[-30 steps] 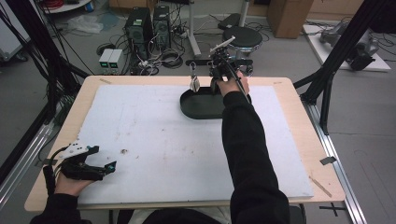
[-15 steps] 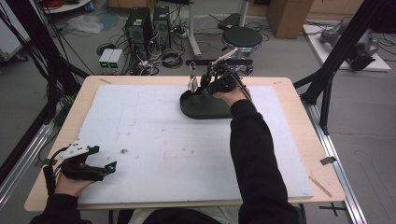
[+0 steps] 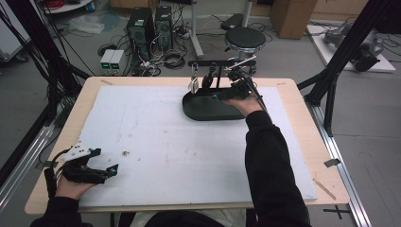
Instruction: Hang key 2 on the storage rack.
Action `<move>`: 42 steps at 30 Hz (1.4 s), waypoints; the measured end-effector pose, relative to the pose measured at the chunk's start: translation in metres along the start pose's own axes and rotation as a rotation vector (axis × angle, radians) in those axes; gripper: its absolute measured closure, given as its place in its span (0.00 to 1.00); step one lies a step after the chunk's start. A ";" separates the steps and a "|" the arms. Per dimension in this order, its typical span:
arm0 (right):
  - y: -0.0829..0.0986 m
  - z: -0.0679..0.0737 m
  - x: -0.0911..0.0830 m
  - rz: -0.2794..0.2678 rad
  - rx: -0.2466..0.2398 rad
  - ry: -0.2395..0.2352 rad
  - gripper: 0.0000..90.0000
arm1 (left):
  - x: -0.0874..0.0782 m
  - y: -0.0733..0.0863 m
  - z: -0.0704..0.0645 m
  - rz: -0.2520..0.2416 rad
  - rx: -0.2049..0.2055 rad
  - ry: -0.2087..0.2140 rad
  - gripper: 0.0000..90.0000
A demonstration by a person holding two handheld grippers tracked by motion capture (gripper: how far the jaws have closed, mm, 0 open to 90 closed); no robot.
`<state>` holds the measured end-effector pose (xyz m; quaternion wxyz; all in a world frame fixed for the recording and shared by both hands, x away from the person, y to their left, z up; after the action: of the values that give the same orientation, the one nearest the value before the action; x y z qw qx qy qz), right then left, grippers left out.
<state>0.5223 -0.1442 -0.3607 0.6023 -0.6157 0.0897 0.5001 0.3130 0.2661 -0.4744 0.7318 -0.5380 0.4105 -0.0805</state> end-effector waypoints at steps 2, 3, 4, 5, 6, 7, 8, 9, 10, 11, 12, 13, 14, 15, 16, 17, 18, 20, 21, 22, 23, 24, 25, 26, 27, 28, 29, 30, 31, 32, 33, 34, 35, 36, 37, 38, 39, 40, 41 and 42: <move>0.000 0.001 -0.004 -0.026 -0.015 0.003 0.01 | -0.001 0.000 0.000 -0.002 -0.001 -0.001 0.02; 0.001 0.003 -0.007 -0.044 -0.011 -0.013 0.01 | -0.001 0.000 0.000 -0.002 -0.001 -0.001 0.02; 0.001 0.004 -0.009 -0.052 -0.016 -0.019 0.01 | -0.001 0.000 0.000 -0.002 -0.003 -0.005 0.02; 0.003 0.005 -0.010 -0.055 -0.018 -0.019 0.01 | -0.001 0.000 0.000 -0.002 -0.003 -0.005 0.02; 0.004 0.005 -0.011 -0.055 -0.019 -0.016 0.01 | -0.001 0.000 0.000 -0.001 -0.003 -0.004 0.02; 0.007 0.005 -0.012 -0.054 -0.023 -0.012 0.01 | -0.001 0.000 0.000 -0.001 -0.002 -0.003 0.02; 0.009 0.004 -0.013 -0.062 -0.023 -0.001 0.01 | -0.001 0.000 0.000 0.000 -0.003 -0.001 0.02; 0.011 0.003 -0.013 -0.066 -0.031 0.008 0.01 | -0.001 0.000 0.000 0.002 -0.003 -0.002 0.02; 0.013 0.003 -0.015 -0.072 -0.034 0.006 0.01 | -0.001 0.000 0.001 0.004 -0.003 -0.001 0.02; 0.015 0.004 -0.016 -0.080 -0.033 0.000 0.01 | -0.001 0.000 0.001 0.003 -0.005 -0.001 0.02; 0.017 0.003 -0.017 -0.081 -0.038 -0.001 0.01 | -0.001 0.000 0.001 0.003 -0.005 -0.001 0.02; 0.017 0.003 -0.017 -0.081 -0.038 -0.001 0.01 | -0.001 0.000 0.000 0.003 -0.004 -0.002 0.02; 0.020 0.004 -0.018 -0.082 -0.036 -0.003 0.01 | -0.001 0.000 0.000 0.004 -0.004 -0.001 0.02; 0.025 0.003 -0.020 -0.089 -0.044 -0.002 0.01 | -0.001 0.000 0.000 0.005 -0.002 -0.002 0.02; 0.028 0.002 -0.021 -0.091 -0.046 -0.001 0.01 | 0.000 0.000 0.000 0.004 -0.005 -0.001 0.02; 0.030 0.001 -0.022 -0.095 -0.049 -0.003 0.01 | 0.000 0.000 0.000 0.006 -0.005 -0.001 0.02; 0.033 0.000 -0.023 -0.096 -0.049 -0.004 0.01 | 0.000 0.000 0.000 0.006 -0.005 -0.001 0.02; 0.042 -0.004 -0.024 -0.092 -0.040 -0.004 0.01 | 0.000 0.000 0.000 0.007 -0.007 0.002 0.02; 0.045 -0.006 -0.024 -0.093 -0.037 -0.002 0.01 | 0.000 0.000 0.000 0.007 -0.005 0.003 0.02; 0.049 -0.008 -0.024 -0.093 -0.035 -0.001 0.01 | 0.000 0.000 0.000 0.007 -0.005 0.003 0.02; 0.053 -0.010 -0.025 -0.088 -0.034 0.001 0.01 | 0.000 0.000 -0.001 0.006 -0.006 0.002 0.02; 0.053 -0.010 -0.025 -0.088 -0.034 0.001 0.01 | 0.000 0.000 -0.001 0.006 -0.006 0.003 0.02; 0.060 -0.013 -0.025 -0.095 -0.035 0.003 0.01 | 0.000 0.000 -0.001 0.008 -0.006 0.003 0.02; 0.064 -0.014 -0.025 -0.091 -0.030 0.001 0.01 | 0.000 0.000 -0.001 0.007 -0.006 0.003 0.02; 0.068 -0.015 -0.025 -0.088 -0.030 0.000 0.01 | 0.000 0.000 -0.001 0.009 -0.004 0.003 0.02; 0.072 -0.015 -0.026 -0.090 -0.035 0.003 0.01 | 0.000 0.000 -0.001 0.007 -0.005 0.002 0.02; 0.076 -0.015 -0.027 -0.088 -0.036 0.001 0.01 | 0.000 0.000 -0.001 0.007 -0.005 0.002 0.02; 0.080 -0.015 -0.027 -0.088 -0.039 -0.003 0.01 | 0.000 0.000 -0.001 0.008 -0.005 0.001 0.02; 0.080 -0.015 -0.027 -0.088 -0.039 -0.003 0.01 | 0.000 0.000 -0.001 0.008 -0.005 0.002 0.02; 0.089 -0.016 -0.029 -0.094 -0.047 -0.004 0.01 | 0.000 0.000 -0.001 0.009 -0.004 0.003 0.02; 0.089 -0.016 -0.029 -0.094 -0.047 -0.004 0.01 | 0.000 0.000 -0.001 0.009 -0.003 0.002 0.02; 0.096 -0.017 -0.031 -0.097 -0.053 -0.005 0.01 | 0.000 0.000 -0.001 0.010 0.001 0.001 0.02; 0.099 -0.017 -0.033 -0.097 -0.057 -0.005 0.01 | 0.000 0.001 -0.001 0.012 0.003 -0.002 0.02; 0.102 -0.018 -0.034 -0.100 -0.060 0.000 0.01 | 0.000 0.001 -0.001 0.012 0.003 -0.002 0.02; 0.105 -0.019 -0.036 -0.102 -0.064 0.005 0.01 | 0.000 0.001 -0.001 0.009 0.003 -0.001 0.02; 0.108 -0.020 -0.038 -0.104 -0.063 0.006 0.01 | 0.000 0.001 -0.001 0.011 0.004 0.000 0.02; 0.111 -0.020 -0.039 -0.110 -0.062 0.005 0.01 | 0.000 0.001 -0.002 0.011 0.004 0.001 0.02; 0.111 -0.020 -0.039 -0.110 -0.062 0.005 0.01 | 0.000 0.001 -0.002 0.011 0.003 0.001 0.02; 0.116 -0.021 -0.042 -0.113 -0.057 0.004 0.01 | 0.000 0.001 -0.001 0.012 0.003 0.001 0.02; 0.116 -0.021 -0.042 -0.113 -0.057 0.004 0.01 | 0.001 0.001 -0.001 0.011 0.002 0.000 0.02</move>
<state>0.4300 -0.2125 -0.4113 0.6116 -0.6378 0.0417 0.4663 0.3120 0.2653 -0.4759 0.7327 -0.5352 0.4133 -0.0770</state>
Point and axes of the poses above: each handheld gripper's, and its own axes: x roughly forward along the jaws, y roughly out of its underside, z roughly to its left, the point moved 7 cm from there along x, roughly forward along the jaws, and after that the axes turned 12 degrees about x, right-handed, at the moved point
